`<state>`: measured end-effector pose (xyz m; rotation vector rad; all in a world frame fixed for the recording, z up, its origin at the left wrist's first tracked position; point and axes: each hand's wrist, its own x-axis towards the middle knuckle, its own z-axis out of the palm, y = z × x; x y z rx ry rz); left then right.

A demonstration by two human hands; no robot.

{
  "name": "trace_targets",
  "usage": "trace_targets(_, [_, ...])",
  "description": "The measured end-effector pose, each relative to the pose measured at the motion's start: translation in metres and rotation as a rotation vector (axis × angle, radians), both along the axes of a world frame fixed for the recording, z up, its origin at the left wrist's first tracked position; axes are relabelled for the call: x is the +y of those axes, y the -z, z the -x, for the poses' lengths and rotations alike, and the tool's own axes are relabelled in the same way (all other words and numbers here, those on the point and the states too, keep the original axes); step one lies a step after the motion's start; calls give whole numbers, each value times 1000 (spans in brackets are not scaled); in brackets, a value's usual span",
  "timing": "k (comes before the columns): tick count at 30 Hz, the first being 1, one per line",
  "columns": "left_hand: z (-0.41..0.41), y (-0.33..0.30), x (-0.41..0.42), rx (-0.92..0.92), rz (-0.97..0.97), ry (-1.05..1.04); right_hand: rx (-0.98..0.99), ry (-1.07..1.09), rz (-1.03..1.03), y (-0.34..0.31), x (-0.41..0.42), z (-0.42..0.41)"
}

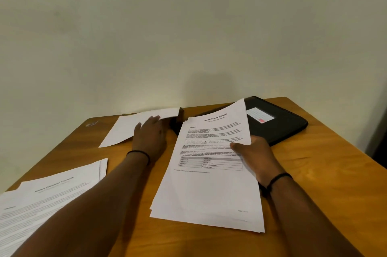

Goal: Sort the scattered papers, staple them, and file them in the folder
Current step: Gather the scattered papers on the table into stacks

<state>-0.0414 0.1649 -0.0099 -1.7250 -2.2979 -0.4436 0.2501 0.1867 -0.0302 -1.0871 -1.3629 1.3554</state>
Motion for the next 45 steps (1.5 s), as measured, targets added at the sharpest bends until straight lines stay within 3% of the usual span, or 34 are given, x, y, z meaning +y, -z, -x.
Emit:
trace_targets(4, [-2, -58, -21, -47, -662, 169, 8, 7, -20, 0, -1, 1])
trace_targets(7, [-1, -111, -42, -342, -856, 275, 13, 20, -26, 0, -2, 1])
trace_targets(9, [-2, -138, -57, -645, -886, 341, 30, 28, -16, -2, -4, 1])
trace_targets(15, [-4, -149, -87, -1268, -990, 341, 54, 31, -15, -7, -14, -1])
trace_targets(18, [-8, -119, -86, -1318, -935, 208, 77, 20, -24, -9, -20, -5])
trace_targets(23, [-34, -65, -84, -1496, -662, 55, 118, -53, 22, -14, -21, -9])
trace_targets(26, [-32, -45, -78, -1649, -776, -130, 162, 12, 11, -12, -17, -6])
trace_targets(29, [-52, -27, -71, -1452, -688, -397, 229, 73, 66, -8, -11, -4])
trace_targets(32, [-85, -17, -72, -1503, -587, -340, 284, 130, 109, -9, -8, -3])
trace_targets(34, [-87, -12, -74, -1345, -444, -288, 317, 176, 125, -10, -6, -5])
trace_targets(36, [-74, -12, -79, -1011, -234, -278, 349, 196, 159, -11, -4, -6])
trace_targets(38, [-65, -10, -88, -490, 46, -323, 329, 190, 195, -11, -3, -6])
trace_targets(40, [-64, -4, -96, -123, 171, -186, 277, 186, 199, -12, -4, -5])
trace_targets(42, [-65, 5, -97, -32, 280, 44, 245, 185, 194, -13, -4, -4])
trace_targets(45, [-71, 14, -97, -96, 412, 196, 220, 186, 200, -15, -6, -4])
